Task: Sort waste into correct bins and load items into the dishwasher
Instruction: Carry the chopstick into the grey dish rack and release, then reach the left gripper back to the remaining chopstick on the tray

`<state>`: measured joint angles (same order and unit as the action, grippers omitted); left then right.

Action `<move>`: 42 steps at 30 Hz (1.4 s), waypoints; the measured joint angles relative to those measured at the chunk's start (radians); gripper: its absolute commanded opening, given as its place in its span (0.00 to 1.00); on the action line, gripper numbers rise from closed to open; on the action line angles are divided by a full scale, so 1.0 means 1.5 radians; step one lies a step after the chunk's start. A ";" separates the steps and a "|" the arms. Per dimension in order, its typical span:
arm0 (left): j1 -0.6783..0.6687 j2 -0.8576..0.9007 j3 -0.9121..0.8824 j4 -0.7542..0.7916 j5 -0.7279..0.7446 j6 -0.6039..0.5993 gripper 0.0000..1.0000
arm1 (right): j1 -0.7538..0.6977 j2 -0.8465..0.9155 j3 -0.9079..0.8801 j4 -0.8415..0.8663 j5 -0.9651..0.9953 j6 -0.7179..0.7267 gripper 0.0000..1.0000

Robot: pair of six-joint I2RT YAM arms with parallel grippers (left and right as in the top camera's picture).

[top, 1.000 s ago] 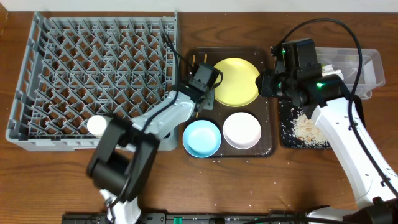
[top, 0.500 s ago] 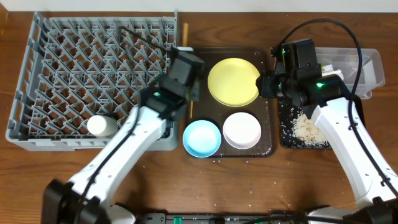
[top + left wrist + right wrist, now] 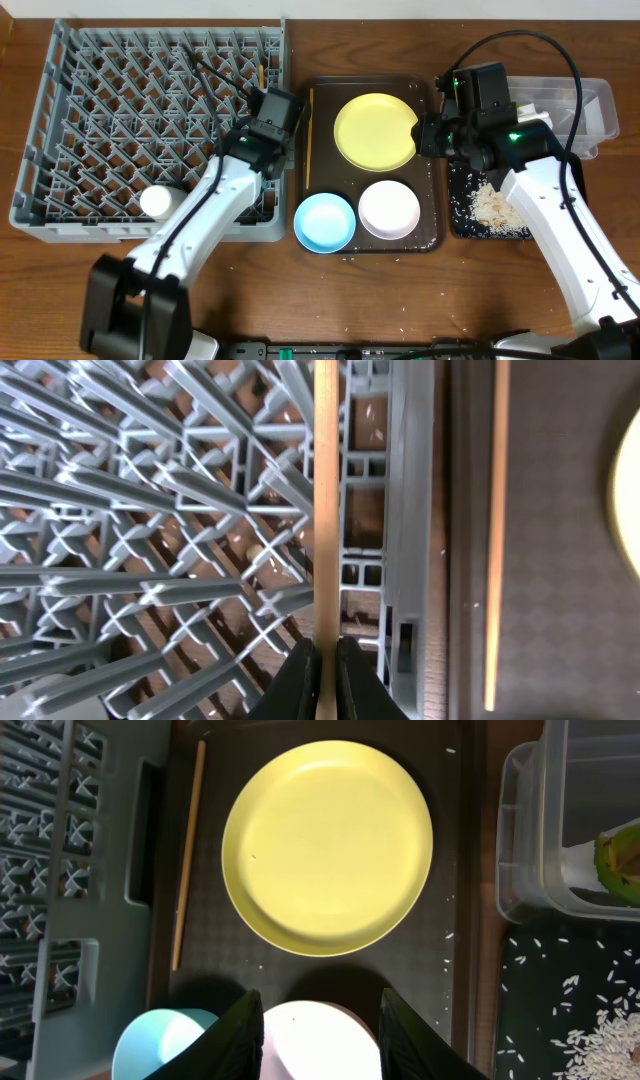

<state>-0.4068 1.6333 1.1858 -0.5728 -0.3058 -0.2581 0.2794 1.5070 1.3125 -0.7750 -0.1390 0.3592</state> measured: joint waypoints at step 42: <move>-0.054 0.121 0.001 0.115 0.200 0.015 0.63 | 0.000 0.000 0.000 -0.002 0.000 0.000 0.39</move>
<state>-0.4877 1.8145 1.1866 -0.4004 -0.0055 -0.2352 0.2794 1.5070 1.3125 -0.7776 -0.1387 0.3592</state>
